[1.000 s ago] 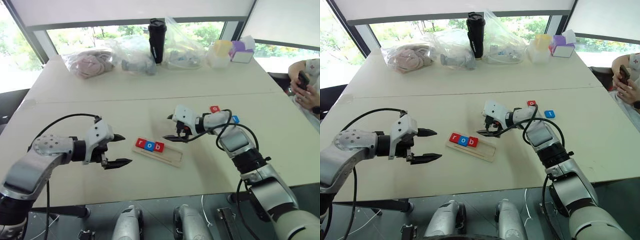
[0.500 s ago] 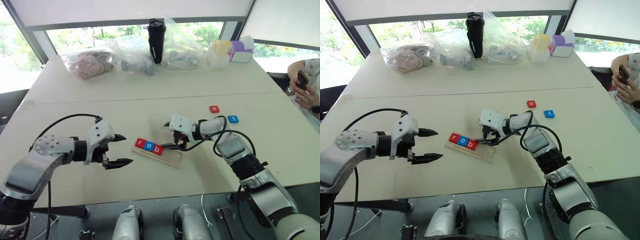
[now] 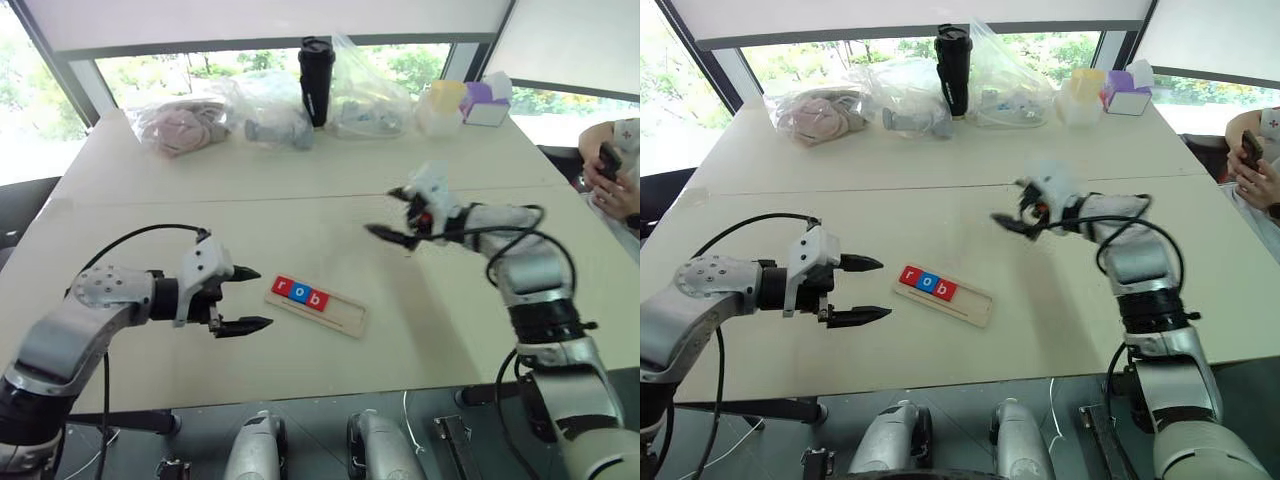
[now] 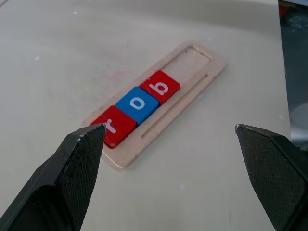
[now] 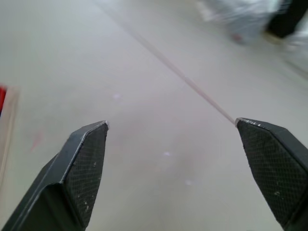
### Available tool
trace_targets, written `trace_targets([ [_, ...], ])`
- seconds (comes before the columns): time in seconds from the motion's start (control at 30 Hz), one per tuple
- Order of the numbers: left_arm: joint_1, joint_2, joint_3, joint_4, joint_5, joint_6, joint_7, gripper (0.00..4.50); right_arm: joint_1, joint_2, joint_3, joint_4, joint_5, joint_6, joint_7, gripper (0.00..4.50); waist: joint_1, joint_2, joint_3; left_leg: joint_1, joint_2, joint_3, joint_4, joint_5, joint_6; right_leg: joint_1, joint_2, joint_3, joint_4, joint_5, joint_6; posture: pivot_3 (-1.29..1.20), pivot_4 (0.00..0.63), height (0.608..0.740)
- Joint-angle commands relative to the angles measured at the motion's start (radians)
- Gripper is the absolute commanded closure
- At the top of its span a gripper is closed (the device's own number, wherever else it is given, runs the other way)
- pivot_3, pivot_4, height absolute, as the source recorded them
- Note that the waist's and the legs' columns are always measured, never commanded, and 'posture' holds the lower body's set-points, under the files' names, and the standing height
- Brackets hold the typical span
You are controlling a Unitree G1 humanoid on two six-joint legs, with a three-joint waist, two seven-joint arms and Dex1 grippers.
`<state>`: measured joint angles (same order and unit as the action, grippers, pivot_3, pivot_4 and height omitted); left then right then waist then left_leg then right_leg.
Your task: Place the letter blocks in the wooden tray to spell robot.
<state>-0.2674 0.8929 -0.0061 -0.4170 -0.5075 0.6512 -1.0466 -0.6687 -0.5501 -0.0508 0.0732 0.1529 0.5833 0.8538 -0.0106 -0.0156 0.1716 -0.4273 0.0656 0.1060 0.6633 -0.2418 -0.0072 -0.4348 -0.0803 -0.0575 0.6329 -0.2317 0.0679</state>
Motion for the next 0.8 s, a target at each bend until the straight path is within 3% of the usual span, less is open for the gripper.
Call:
trace_targets([
  [0.03,-0.039,-0.006,0.017,-0.026,-0.038,0.016,-0.005,0.00,0.020,-0.015,-0.120,-0.036,0.050,0.127,-0.109,0.13,-0.001,0.000,0.000,0.000,0.000,0.000,0.000,0.000,0.000,0.000,0.000,0.000,0.000,0.000,0.000,0.00,0.150,0.740],
  [0.27,-0.101,-0.018,0.024,-0.038,-0.103,0.078,-0.001,0.00,-0.044,-0.027,-0.238,0.208,0.033,0.178,-0.325,0.13,-0.006,0.000,0.000,0.000,0.000,0.001,0.000,0.000,0.000,0.000,0.000,0.001,0.000,0.000,0.000,0.00,0.150,0.740],
  [0.8,-0.027,0.012,0.044,-0.079,-0.103,0.087,0.029,0.00,-0.296,0.058,-0.070,0.869,-0.079,-0.232,-0.365,0.13,-0.009,0.001,0.000,0.000,-0.001,0.001,-0.001,0.000,0.000,-0.001,0.001,0.001,0.000,0.001,0.003,0.00,0.150,0.740],
])
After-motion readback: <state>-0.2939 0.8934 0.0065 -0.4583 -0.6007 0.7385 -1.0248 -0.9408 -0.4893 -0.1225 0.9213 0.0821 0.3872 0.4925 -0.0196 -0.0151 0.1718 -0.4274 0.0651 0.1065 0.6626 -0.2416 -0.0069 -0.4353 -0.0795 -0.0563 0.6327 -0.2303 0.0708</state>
